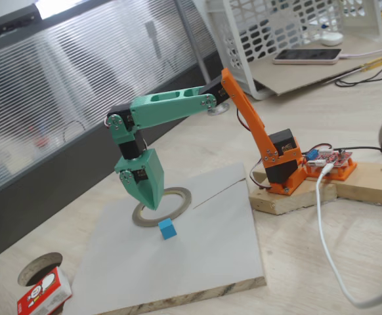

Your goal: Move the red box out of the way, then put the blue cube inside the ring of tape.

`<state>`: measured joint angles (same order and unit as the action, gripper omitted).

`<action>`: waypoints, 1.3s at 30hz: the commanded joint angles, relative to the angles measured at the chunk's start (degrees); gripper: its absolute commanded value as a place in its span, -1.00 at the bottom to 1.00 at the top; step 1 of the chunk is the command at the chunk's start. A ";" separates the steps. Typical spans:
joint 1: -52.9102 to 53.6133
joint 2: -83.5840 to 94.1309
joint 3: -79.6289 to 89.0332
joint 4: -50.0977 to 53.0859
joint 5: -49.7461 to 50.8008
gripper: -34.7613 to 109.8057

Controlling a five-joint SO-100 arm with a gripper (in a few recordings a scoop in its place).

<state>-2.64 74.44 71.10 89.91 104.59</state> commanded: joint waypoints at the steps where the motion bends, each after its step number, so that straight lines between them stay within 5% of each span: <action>1: -0.79 5.36 5.01 -5.27 0.44 -0.51; 14: -1.05 8.44 14.77 -13.10 0.44 -0.51; 39: -5.71 11.78 14.77 -12.74 0.70 -0.51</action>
<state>-7.56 83.50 85.17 76.64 104.59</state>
